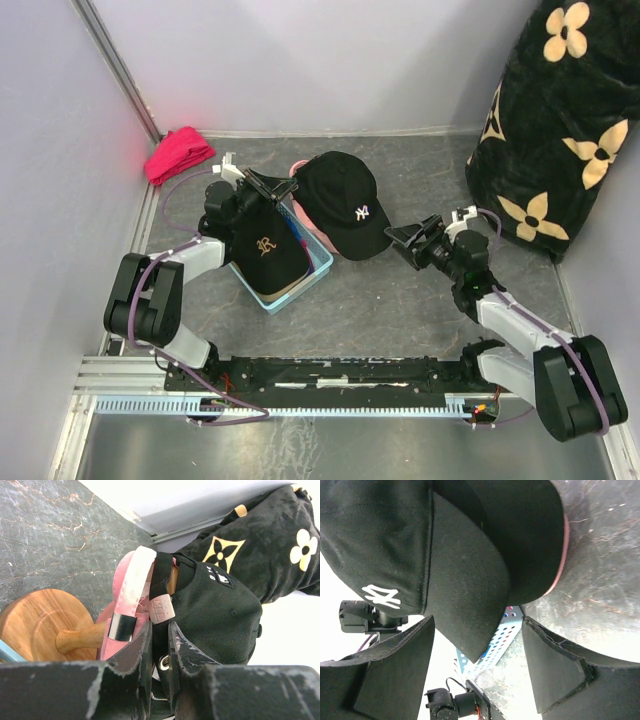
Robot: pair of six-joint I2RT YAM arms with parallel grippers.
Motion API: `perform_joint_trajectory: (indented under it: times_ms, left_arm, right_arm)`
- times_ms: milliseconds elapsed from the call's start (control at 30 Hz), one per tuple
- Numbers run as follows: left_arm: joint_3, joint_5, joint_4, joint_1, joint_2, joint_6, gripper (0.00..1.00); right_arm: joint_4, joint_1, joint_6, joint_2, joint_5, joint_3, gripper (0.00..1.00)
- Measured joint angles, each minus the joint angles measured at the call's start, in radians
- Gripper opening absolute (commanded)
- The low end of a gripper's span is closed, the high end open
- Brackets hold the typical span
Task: Stack the hats
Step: Stack the hat on the hat.
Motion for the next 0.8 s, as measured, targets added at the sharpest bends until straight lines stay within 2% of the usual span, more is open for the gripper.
perform_joint_trajectory:
  times_ms: [233, 333, 433, 533, 600, 667, 800]
  left_arm:
    - [-0.003, -0.001, -0.001, -0.002, -0.002, 0.0, 0.03]
    - [-0.005, -0.001, -0.001, -0.003, -0.002, 0.001, 0.03]
    - [-0.009, -0.001, -0.001, -0.003, -0.005, 0.004, 0.03]
    - [-0.014, -0.006, -0.012, -0.002, -0.01, 0.009, 0.03]
    - [-0.016, -0.021, -0.024, 0.0, -0.01, 0.015, 0.03]
    - [-0.02, -0.03, -0.032, 0.002, -0.01, 0.018, 0.03]
    - [-0.025, -0.04, -0.035, 0.001, -0.01, 0.018, 0.03]
  right_arm:
    - [0.214, 0.066, 0.07, 0.142, 0.002, 0.0, 0.75]
    - [0.306, 0.09, 0.107, 0.231, 0.006, 0.0, 0.68]
    - [0.388, 0.105, 0.138, 0.282, 0.012, 0.0, 0.49]
    - [0.451, 0.105, 0.159, 0.294, 0.023, -0.016, 0.25]
    - [0.494, 0.104, 0.179, 0.299, 0.027, -0.027, 0.13]
    - [0.547, 0.105, 0.194, 0.303, 0.026, -0.029, 0.08]
    - [0.61, 0.105, 0.201, 0.317, 0.027, -0.032, 0.08]
